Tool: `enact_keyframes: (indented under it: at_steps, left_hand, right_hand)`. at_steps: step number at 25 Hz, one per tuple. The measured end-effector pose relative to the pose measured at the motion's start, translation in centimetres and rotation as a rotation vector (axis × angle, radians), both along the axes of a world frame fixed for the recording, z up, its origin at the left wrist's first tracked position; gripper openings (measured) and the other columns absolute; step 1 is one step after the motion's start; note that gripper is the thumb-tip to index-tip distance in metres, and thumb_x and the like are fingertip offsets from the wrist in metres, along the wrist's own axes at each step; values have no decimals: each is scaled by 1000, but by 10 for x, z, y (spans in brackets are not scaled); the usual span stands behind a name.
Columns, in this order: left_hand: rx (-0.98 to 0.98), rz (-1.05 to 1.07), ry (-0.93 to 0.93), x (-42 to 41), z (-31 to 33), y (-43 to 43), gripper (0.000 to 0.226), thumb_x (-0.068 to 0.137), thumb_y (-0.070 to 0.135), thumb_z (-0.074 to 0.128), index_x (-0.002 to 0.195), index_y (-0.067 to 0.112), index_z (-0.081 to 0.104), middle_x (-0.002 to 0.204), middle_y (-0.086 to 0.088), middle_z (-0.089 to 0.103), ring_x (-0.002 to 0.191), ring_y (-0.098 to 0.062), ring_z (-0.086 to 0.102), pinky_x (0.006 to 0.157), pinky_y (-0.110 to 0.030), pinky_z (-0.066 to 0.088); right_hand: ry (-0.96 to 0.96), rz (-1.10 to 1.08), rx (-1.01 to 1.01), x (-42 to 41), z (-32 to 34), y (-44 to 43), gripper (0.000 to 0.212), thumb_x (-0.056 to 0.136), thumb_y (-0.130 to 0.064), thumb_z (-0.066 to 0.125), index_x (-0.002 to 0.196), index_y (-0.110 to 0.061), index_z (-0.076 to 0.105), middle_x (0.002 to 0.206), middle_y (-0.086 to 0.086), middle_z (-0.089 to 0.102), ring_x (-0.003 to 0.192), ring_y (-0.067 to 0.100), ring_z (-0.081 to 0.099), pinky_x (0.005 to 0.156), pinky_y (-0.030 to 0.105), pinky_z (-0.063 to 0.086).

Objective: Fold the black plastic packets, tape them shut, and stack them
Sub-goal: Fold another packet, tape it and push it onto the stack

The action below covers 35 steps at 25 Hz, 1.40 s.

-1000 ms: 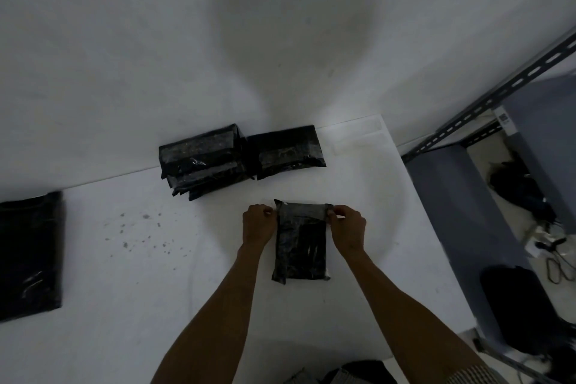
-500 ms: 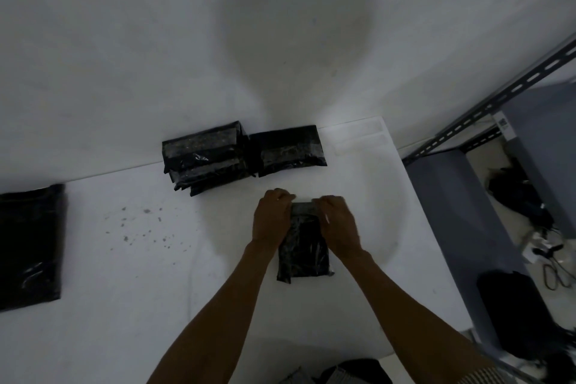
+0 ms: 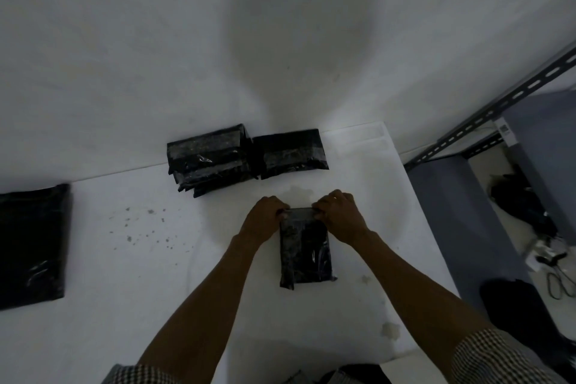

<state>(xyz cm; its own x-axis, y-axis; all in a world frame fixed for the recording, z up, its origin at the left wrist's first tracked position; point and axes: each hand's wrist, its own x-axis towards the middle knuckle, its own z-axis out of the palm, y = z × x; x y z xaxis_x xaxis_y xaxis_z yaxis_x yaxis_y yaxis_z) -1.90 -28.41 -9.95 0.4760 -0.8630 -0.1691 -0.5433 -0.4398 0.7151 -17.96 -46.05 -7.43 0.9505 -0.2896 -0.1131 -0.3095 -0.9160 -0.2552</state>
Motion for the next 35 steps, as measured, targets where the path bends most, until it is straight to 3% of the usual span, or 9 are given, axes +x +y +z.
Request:
enact_keyframes:
  at_steps: [2,5,10,17,21,24,27,30,35]
  left_hand:
    - [-22,23,30,1,-1,3,21,89,15,67,106,4,74,99,-14,69,93,-28,62,86,-39,49]
    - [-123,44,-27,-3,-5,3,25,85,20,69,106,8,73,101,-10,68,94,-16,55,85,-30,46]
    - [-38,-14,-48,-1,-6,5,42,89,39,48,108,12,74,98,-8,68,91,-26,59,80,-41,47]
    - [-168,181,-18,-13,2,11,12,85,7,73,97,6,73,94,0,54,89,-6,46,81,-13,37]
    - [-128,302,-10,-27,7,6,11,86,3,70,97,2,73,95,-13,64,88,-22,60,81,-28,47]
    - [-72,447,66,-38,8,7,12,88,2,68,99,3,73,95,-16,65,87,-25,62,80,-24,45]
    - [-45,548,115,-43,11,5,8,88,5,68,94,4,74,88,-6,66,81,-17,60,75,-21,44]
    - [-59,633,137,-45,14,3,4,85,1,69,82,1,72,76,3,64,72,-13,60,71,-21,46]
    - [-78,834,388,-55,9,3,7,84,12,74,92,13,75,88,4,72,84,-12,68,86,-26,54]
  right_hand:
    - [22,1,11,-7,1,-5,28,96,-31,55,119,-22,68,116,0,68,116,27,52,99,44,37]
    - [-3,-34,70,-4,3,-1,38,93,-39,54,125,-20,66,123,3,66,120,28,51,101,47,37]
    - [60,30,52,5,6,2,30,96,-30,56,123,-24,67,128,0,62,126,27,47,108,46,29]
    - [-101,-155,21,-18,0,3,36,76,-12,79,112,-14,72,111,10,67,101,32,60,80,44,51]
    - [-207,-287,118,-17,-2,34,31,75,8,72,105,-1,70,94,15,65,84,32,60,66,37,53]
    - [-206,-538,299,-16,-2,46,13,86,5,61,89,-5,70,84,11,60,74,26,58,63,34,48]
    - [-184,-664,353,-16,-5,47,17,91,-3,56,85,-10,70,81,7,61,70,18,54,63,28,40]
    - [-201,-694,369,-16,-5,46,20,88,4,56,76,-4,70,73,12,68,65,22,59,63,31,49]
    - [-117,-841,510,-13,-7,46,20,93,-7,58,97,-4,77,92,12,75,83,27,69,77,28,51]
